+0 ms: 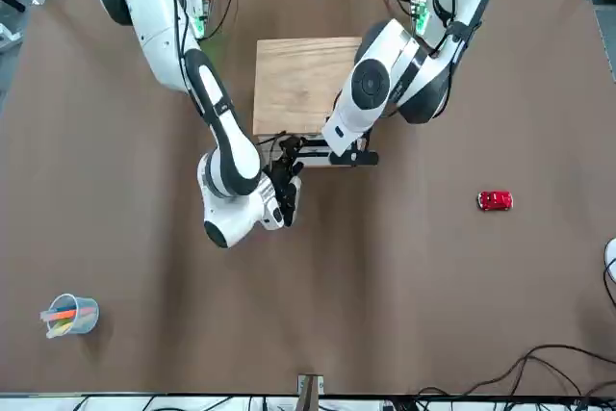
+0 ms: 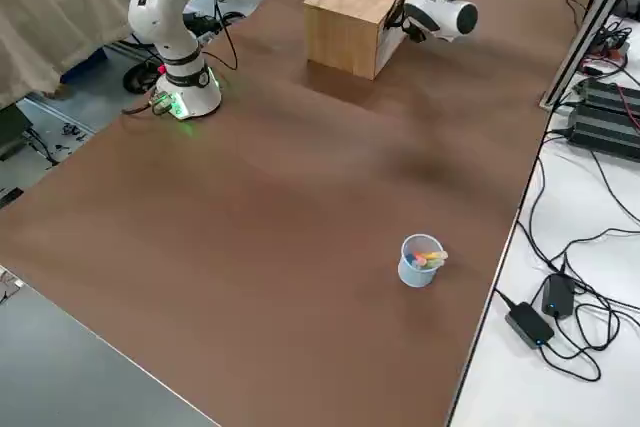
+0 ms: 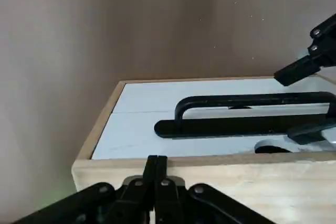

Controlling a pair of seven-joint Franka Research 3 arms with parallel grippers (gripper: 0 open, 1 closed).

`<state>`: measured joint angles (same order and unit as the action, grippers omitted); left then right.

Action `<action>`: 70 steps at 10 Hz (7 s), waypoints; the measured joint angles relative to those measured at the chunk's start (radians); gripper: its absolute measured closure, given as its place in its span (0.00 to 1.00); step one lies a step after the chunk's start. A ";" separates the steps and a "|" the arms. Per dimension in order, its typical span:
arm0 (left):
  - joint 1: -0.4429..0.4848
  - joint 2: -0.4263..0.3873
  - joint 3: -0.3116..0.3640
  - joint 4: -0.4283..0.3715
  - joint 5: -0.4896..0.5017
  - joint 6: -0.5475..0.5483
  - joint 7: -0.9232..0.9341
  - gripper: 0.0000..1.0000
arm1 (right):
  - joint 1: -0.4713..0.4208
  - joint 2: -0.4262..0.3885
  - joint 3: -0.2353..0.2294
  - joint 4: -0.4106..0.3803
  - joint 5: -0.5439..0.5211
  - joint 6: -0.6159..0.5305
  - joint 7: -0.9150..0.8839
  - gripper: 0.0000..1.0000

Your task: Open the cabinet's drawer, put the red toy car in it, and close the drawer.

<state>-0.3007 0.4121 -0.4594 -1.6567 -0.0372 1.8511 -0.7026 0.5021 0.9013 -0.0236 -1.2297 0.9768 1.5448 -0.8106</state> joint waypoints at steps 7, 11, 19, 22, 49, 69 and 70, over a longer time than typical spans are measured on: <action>0.000 -0.001 0.000 0.005 0.000 -0.029 0.000 0.97 | 0.002 0.004 0.005 0.000 0.012 -0.016 0.021 0.63; 0.000 -0.001 0.000 0.005 0.000 -0.030 0.000 0.97 | 0.002 0.014 0.001 0.003 0.009 0.000 0.019 0.68; 0.000 -0.001 0.000 0.005 0.000 -0.031 0.000 0.97 | 0.002 0.034 0.002 0.046 0.009 0.018 0.017 0.69; 0.000 -0.001 0.000 0.005 0.000 -0.031 0.000 0.97 | 0.002 0.043 0.002 0.058 0.011 0.014 0.017 0.71; 0.000 -0.005 -0.002 0.006 0.000 -0.039 0.000 0.97 | -0.034 0.076 0.002 0.150 0.030 0.135 -0.012 0.79; 0.001 -0.008 -0.002 0.011 0.000 -0.041 0.000 0.97 | -0.057 0.080 0.001 0.158 0.125 0.239 0.003 0.44; 0.004 -0.013 0.000 0.021 0.000 -0.042 -0.001 0.96 | -0.060 0.080 0.001 0.158 0.170 0.239 0.010 0.38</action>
<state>-0.2962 0.3987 -0.4599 -1.6352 -0.0372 1.8096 -0.7032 0.4425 0.9814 -0.0224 -1.0715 1.1464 1.7833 -0.8009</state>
